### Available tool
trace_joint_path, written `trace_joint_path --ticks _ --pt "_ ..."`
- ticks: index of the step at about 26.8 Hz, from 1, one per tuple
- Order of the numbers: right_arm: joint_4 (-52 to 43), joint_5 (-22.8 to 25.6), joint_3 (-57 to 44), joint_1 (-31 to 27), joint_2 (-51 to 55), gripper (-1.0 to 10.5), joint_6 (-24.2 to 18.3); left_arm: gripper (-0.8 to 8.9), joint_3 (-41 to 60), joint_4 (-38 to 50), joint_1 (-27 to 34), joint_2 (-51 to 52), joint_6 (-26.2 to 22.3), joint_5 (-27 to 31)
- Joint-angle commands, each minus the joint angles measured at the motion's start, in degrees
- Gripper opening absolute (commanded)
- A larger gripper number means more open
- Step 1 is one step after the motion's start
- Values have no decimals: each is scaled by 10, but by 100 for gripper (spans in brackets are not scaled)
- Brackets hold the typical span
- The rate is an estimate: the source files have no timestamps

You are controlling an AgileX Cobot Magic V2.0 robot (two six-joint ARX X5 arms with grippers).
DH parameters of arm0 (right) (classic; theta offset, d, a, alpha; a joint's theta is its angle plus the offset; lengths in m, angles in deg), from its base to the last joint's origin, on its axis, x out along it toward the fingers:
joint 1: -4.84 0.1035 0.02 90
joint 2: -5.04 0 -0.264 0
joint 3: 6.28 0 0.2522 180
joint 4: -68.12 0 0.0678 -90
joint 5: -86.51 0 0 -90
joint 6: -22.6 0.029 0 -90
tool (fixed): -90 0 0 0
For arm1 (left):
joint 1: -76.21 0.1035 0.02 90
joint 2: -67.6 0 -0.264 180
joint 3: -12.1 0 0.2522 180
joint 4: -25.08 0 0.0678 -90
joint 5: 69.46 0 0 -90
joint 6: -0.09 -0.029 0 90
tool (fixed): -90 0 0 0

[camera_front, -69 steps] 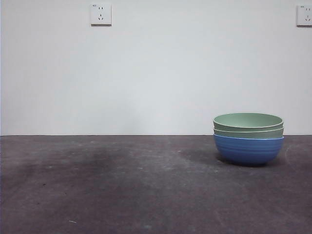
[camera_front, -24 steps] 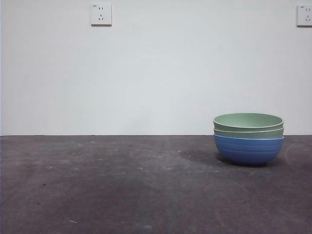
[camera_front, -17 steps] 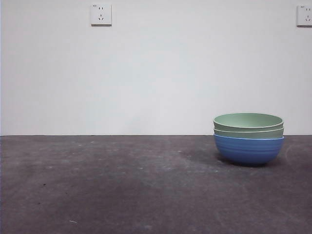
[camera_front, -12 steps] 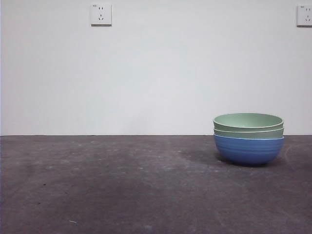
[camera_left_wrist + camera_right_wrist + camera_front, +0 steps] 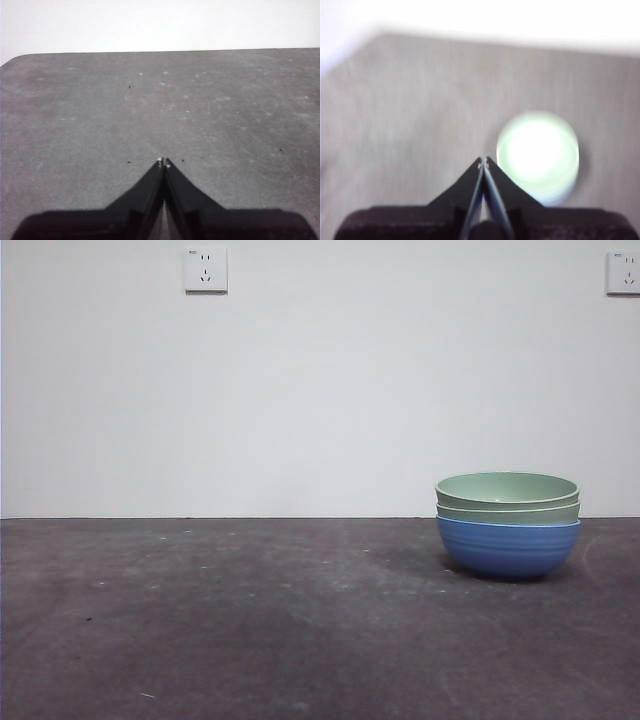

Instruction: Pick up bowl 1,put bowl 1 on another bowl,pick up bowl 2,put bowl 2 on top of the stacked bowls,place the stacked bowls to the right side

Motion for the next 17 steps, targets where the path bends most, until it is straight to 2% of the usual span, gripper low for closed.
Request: trace_joint_path --ticks 1,3,5,11,17 --pt "-117 2 -150 -23 79 4 10 -3 8 1 2 1 6 1" --pt "-218 3 -269 -50 154 4 10 -3 8 1 2 1 6 1" --pt "-266 4 -351 -71 216 4 10 -3 8 1 2 1 6 1" --pt "-281 6 -464 -101 322 4 10 -3 8 1 2 1 6 1" --pt "-278 6 -518 -103 377 4 10 -3 8 1 2 1 6 1"
